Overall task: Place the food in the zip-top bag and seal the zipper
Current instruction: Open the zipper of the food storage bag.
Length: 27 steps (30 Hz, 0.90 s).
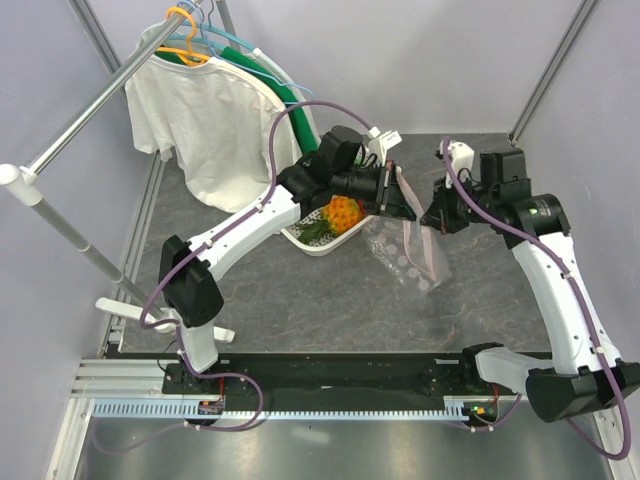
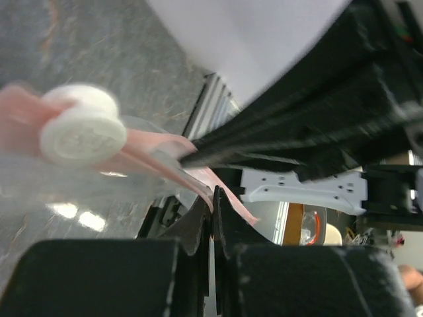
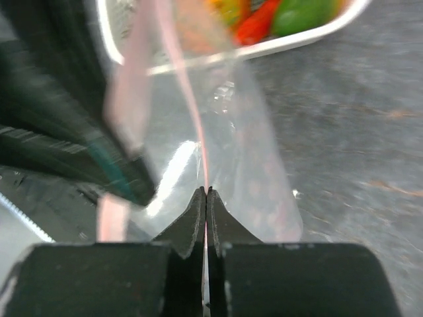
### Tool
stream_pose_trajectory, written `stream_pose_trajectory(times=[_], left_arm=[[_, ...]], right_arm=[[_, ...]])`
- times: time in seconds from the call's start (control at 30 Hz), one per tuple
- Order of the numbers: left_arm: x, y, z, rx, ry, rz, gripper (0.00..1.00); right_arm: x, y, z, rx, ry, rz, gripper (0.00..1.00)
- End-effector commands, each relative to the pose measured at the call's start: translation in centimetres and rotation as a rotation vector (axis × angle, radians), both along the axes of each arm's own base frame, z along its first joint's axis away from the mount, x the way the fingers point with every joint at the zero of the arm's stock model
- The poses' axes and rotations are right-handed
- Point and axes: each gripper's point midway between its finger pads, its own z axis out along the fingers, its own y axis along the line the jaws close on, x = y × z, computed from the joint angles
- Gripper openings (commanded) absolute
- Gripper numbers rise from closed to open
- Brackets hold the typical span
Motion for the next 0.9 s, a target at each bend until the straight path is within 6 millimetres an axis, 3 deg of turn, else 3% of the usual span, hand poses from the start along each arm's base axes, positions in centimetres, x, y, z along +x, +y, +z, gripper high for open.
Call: stream_pose_trajectory(times=[0.0,0.03,0.07,0.23,0.37,0.47,0.6,0.63,0.77,0.87], left_arm=[[-2.2,-1.9,6.3,-0.153,-0.150,-0.134,0.02],[-2.0,-2.7,5.7,-0.149,-0.133,-0.142,0.02],[-1.9,-3.2,7.2,-0.179,-0.150,-0.147,0.02],[-3.7,-6.6,9.2,-0.297,-0.158,-0.294,0.02],[-3.4,-8.4,7.6,-0.333,-0.129,-0.377,0.04],[-1.7,-8.9,3.7,-0.279,-0.069,-0.358,0.05],[1.2,-7.1,-0.9,-0.196,0.018,-0.292,0.06],[1.7,-6.4,-1.9,-0.168,0.037,-0.266,0.06],[4.5,-3.5,-4.0,-0.062,0.000,-0.142,0.06],[6.2,-1.1,-7.2,0.120,-0.081,-0.028,0.09]], right_arm=[[-0.1,-4.0,5.9,-0.044,-0.184,-0.113,0.00],[-0.3,-4.9,6.7,-0.061,-0.210,-0.143,0.00],[-0.9,-6.0,6.9,-0.078,-0.204,-0.178,0.00],[-3.3,-8.7,9.8,-0.156,-0.318,-0.286,0.00],[-4.1,-10.3,10.1,-0.204,-0.326,-0.365,0.00],[-3.9,-10.3,8.3,-0.220,-0.279,-0.357,0.00],[-2.6,-8.2,4.2,-0.154,-0.161,-0.267,0.00],[-2.2,-7.4,4.0,-0.120,-0.158,-0.244,0.00],[-0.5,-7.2,0.6,-0.118,-0.070,-0.243,0.00],[0.0,-7.4,-0.9,-0.132,-0.033,-0.251,0.00]])
